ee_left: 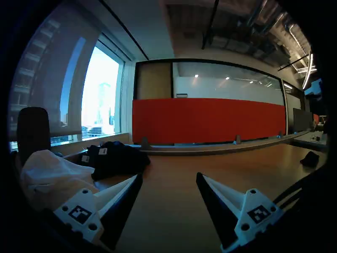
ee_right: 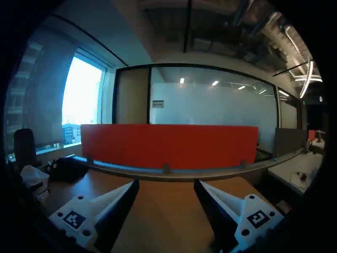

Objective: Fold towel

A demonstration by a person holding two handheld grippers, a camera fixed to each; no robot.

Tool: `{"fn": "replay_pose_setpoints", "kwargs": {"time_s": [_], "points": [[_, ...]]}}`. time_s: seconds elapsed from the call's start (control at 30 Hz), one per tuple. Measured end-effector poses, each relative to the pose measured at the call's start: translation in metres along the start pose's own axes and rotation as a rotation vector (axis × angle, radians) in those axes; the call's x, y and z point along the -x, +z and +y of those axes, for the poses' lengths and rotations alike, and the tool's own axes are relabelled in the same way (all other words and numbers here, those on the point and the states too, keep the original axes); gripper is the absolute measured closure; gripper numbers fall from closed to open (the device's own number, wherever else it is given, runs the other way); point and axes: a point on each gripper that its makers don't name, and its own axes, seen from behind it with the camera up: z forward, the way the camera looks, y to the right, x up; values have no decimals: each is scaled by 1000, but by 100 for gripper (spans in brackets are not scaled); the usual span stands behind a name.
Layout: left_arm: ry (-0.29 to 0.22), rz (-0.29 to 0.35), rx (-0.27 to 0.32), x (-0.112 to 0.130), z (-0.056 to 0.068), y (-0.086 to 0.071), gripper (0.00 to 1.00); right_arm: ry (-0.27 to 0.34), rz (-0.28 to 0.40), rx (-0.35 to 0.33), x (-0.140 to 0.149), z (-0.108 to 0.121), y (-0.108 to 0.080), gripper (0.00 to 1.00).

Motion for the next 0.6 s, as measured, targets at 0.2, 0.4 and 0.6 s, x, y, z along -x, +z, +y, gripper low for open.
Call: {"fn": "replay_pose_setpoints", "kwargs": {"time_s": [0.2,0.4,0.6], "points": [[-1,0,0,1,0,0,6,-17,22,16,2,11,-3,0],[-2,1,0,3,1,1,6,-4,43,37,9,24,-4,0],[-1,1,0,4,1,1,6,13,67,41,22,31,-6,0]]}}
